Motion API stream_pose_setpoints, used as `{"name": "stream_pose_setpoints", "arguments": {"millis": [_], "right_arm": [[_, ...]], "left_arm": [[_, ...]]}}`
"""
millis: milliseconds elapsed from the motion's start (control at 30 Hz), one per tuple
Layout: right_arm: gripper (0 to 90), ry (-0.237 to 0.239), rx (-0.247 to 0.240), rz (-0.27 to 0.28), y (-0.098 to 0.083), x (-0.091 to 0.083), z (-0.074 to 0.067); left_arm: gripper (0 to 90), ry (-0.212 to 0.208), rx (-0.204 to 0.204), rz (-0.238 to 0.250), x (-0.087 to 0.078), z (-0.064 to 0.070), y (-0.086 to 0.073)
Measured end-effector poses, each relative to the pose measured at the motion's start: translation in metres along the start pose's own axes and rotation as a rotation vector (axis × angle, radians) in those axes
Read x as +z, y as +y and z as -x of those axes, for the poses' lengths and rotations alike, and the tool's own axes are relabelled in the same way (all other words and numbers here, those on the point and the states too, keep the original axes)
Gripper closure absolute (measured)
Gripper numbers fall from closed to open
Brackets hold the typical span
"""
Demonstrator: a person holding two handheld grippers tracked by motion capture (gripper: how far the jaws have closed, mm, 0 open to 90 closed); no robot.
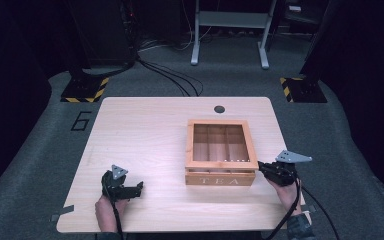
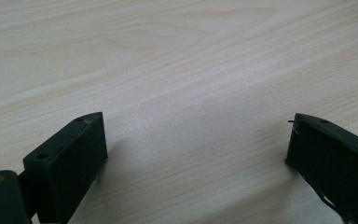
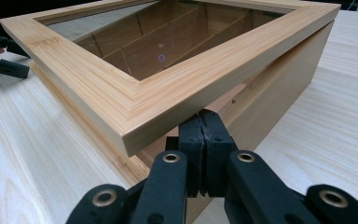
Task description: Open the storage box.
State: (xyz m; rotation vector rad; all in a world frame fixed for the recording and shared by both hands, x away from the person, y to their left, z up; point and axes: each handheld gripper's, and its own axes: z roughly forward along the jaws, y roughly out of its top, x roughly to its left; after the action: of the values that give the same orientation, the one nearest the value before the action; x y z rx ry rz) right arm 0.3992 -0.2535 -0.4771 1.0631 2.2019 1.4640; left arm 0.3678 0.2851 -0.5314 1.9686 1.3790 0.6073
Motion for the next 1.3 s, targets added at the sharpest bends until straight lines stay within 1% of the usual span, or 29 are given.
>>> {"name": "stream_pose_setpoints", "arguments": {"millis": [133,167,233,267,333,367,400,433,467,567,633,667,700,733,800,833,867,900,933,967,1000,1067,1100,1133,1167,1200,1233,1267,1300], "right_arm": [[87.5,-0.005,0.005,-0.004,-0.001,-0.002,-0.001],[87.4,-0.001,-0.004,-0.004,-0.002,-0.003,-0.001],[87.3,-0.002,0.014,0.002,-0.004,-0.005,-0.001],[87.3,-0.001,0.010,0.003,-0.004,-0.006,-0.001],[86.8,-0.050,-0.015,-0.052,-0.009,-0.006,-0.001],[86.8,-0.050,-0.015,-0.052,-0.009,-0.006,-0.001],[86.6,-0.050,-0.005,-0.054,-0.012,-0.005,0.001],[86.4,-0.026,0.022,-0.036,-0.017,-0.006,0.004],[86.3,-0.039,0.024,-0.040,-0.021,-0.007,0.005],[86.1,-0.039,0.035,-0.042,-0.026,-0.008,0.005],[85.9,-0.059,0.044,-0.060,-0.034,-0.008,0.006],[85.5,-0.070,0.047,-0.080,-0.041,-0.009,0.008],[85.5,-0.070,0.047,-0.080,-0.041,-0.009,0.008],[85.4,-0.085,0.051,-0.087,-0.044,-0.009,0.007],[84.6,-0.117,0.044,-0.111,-0.051,-0.011,0.007],[84.2,-0.126,0.035,-0.121,-0.053,-0.012,0.007],[84.1,-0.126,0.035,-0.120,-0.054,-0.012,0.007],[83.7,-0.138,0.027,-0.122,-0.054,-0.012,0.007],[82.8,-0.160,0.002,-0.138,-0.055,-0.012,0.006],[82.0,-0.165,0.014,-0.152,-0.056,-0.012,0.006],[81.1,-0.178,0.013,-0.165,-0.057,-0.011,0.006],[79.7,-0.193,-0.011,-0.191,-0.059,-0.008,0.003],[78.4,-0.203,-0.032,-0.208,-0.058,-0.006,0.002],[76.7,-0.213,-0.040,-0.207,-0.058,-0.005,0.001],[75.5,-0.212,-0.029,-0.207,-0.058,-0.005,0.001],[72.4,-0.199,-0.008,-0.206,-0.058,-0.006,0.003],[72.4,-0.199,-0.008,-0.206,-0.058,-0.006,0.003],[62.3,-0.190,0.008,-0.205,-0.058,-0.006,0.005],[59.2,-0.192,0.004,-0.207,-0.058,-0.006,0.005]], "left_arm": [[4.7,0.000,0.000,0.000,0.000,0.000,0.000],[4.7,0.000,0.000,0.000,0.000,0.000,0.000],[4.7,0.000,0.000,0.000,0.000,0.000,0.000],[4.7,0.000,0.000,0.000,0.000,0.000,0.000],[4.7,0.000,0.000,-0.001,0.000,0.000,0.000],[4.7,0.000,0.000,-0.001,0.000,0.000,0.000],[4.7,0.001,0.001,0.000,0.000,0.000,0.000],[4.7,0.001,0.000,0.000,0.000,0.000,0.000],[4.7,0.000,0.000,0.000,0.000,0.000,0.000],[4.7,0.000,0.000,0.000,0.000,0.000,0.000],[4.7,0.001,0.001,0.000,0.000,0.000,0.000],[4.7,0.001,0.000,0.001,0.000,0.000,0.000],[4.7,0.001,0.000,0.001,0.000,0.000,0.000],[4.7,0.001,0.001,0.000,0.000,0.000,0.000],[4.7,0.001,0.000,0.000,0.000,0.000,0.000],[4.7,0.001,0.000,0.000,0.000,0.000,0.000],[4.7,0.001,0.000,0.000,0.000,0.000,0.000],[4.7,0.001,0.001,0.000,0.000,0.000,0.000],[4.7,0.001,0.000,0.001,0.000,0.000,0.000],[4.7,0.001,0.000,0.000,0.000,0.000,0.000],[4.7,0.001,0.001,0.000,0.000,0.000,0.000],[4.7,0.001,0.002,-0.001,0.000,0.000,0.000],[4.7,0.001,0.002,-0.001,0.000,0.000,0.000],[4.7,0.001,0.003,-0.001,0.000,0.000,0.000],[4.7,0.002,0.002,0.001,0.000,0.000,0.000],[4.7,0.002,0.003,0.000,0.000,0.000,0.000],[4.7,0.002,0.003,0.000,0.000,0.000,0.000],[4.7,0.001,0.002,0.001,0.000,0.000,0.000],[4.7,0.001,0.002,0.001,0.000,0.000,0.000]]}}
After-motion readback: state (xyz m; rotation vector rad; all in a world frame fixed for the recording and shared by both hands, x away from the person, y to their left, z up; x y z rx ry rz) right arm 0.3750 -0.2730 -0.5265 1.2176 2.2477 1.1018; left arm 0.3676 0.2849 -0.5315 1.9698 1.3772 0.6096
